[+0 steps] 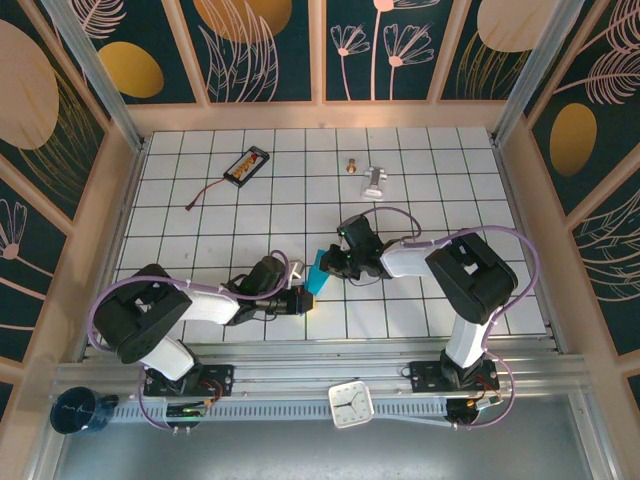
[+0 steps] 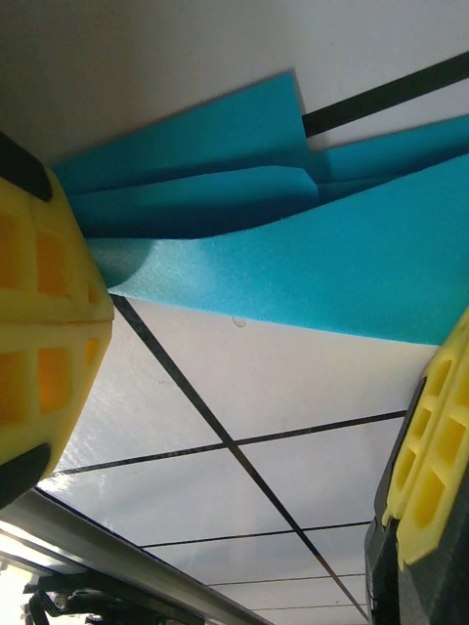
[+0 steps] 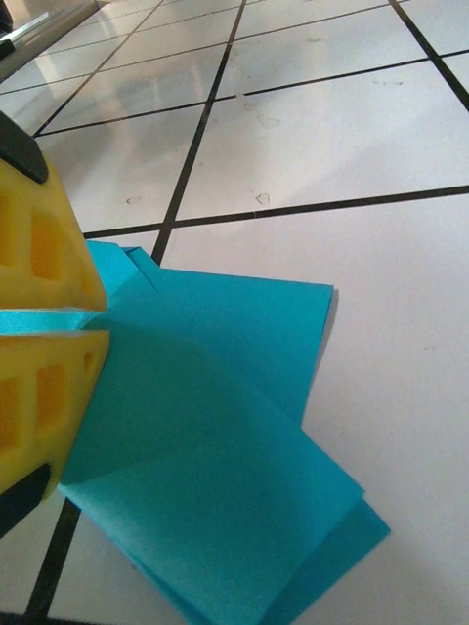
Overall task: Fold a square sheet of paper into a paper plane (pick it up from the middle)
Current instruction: Perform the fifth fold on the wing at the bottom-center of the table.
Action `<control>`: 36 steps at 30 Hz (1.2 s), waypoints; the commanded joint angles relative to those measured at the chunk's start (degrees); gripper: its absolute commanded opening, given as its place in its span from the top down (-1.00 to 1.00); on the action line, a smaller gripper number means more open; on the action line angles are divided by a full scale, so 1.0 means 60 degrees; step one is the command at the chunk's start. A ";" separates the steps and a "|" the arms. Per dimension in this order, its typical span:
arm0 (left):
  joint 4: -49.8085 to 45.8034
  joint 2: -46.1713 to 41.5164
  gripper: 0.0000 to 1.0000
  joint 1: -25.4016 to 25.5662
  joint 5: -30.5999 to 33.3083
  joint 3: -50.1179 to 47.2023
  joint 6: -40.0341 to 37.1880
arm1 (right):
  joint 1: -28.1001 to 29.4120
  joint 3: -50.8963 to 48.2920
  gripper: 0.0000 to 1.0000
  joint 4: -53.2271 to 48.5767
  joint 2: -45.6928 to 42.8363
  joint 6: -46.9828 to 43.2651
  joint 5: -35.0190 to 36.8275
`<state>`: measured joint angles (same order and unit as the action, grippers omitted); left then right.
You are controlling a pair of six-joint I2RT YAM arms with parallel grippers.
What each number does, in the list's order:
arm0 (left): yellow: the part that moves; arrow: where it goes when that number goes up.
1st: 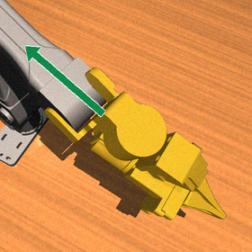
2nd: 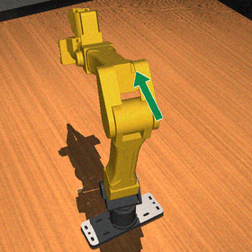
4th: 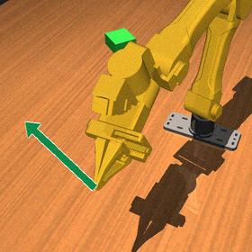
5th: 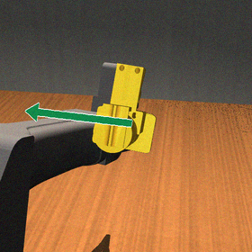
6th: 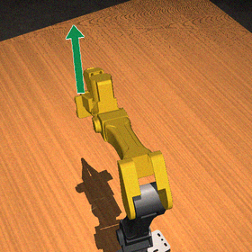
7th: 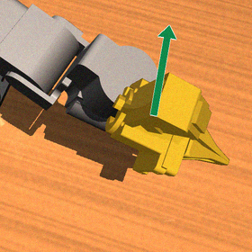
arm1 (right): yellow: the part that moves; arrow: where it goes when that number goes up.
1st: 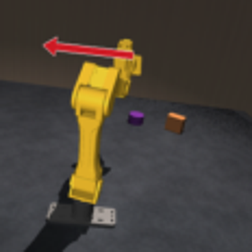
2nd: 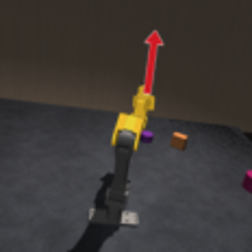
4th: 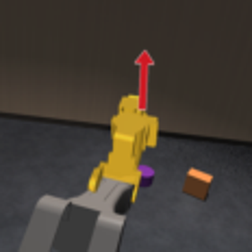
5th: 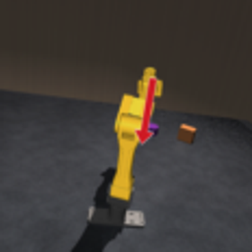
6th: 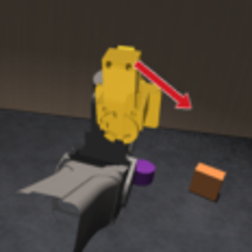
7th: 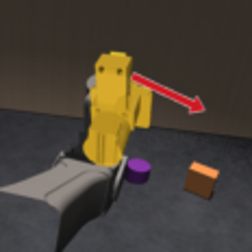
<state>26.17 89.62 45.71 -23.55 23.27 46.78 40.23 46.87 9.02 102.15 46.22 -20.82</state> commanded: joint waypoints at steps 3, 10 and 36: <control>-0.2182 0.0476 1.00 0.0066 -0.0007 -0.0468 0.0189 | -0.0025 0.0042 0.70 0.0078 -0.0584 -0.0136 -0.0354; -0.2065 0.0646 1.00 0.0060 -0.0147 -0.0509 0.0318 | 0.0238 -0.0488 0.71 0.0515 -0.1265 0.0115 -0.0669; -0.1916 0.0649 1.00 -0.0024 -0.0356 -0.0566 0.0403 | 0.1272 -0.1691 0.96 0.1677 -0.0724 0.1142 -0.0427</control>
<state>27.86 90.89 45.30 -26.57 23.14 48.82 47.64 36.91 17.87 96.23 52.88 -23.90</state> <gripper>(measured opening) 0.043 0.046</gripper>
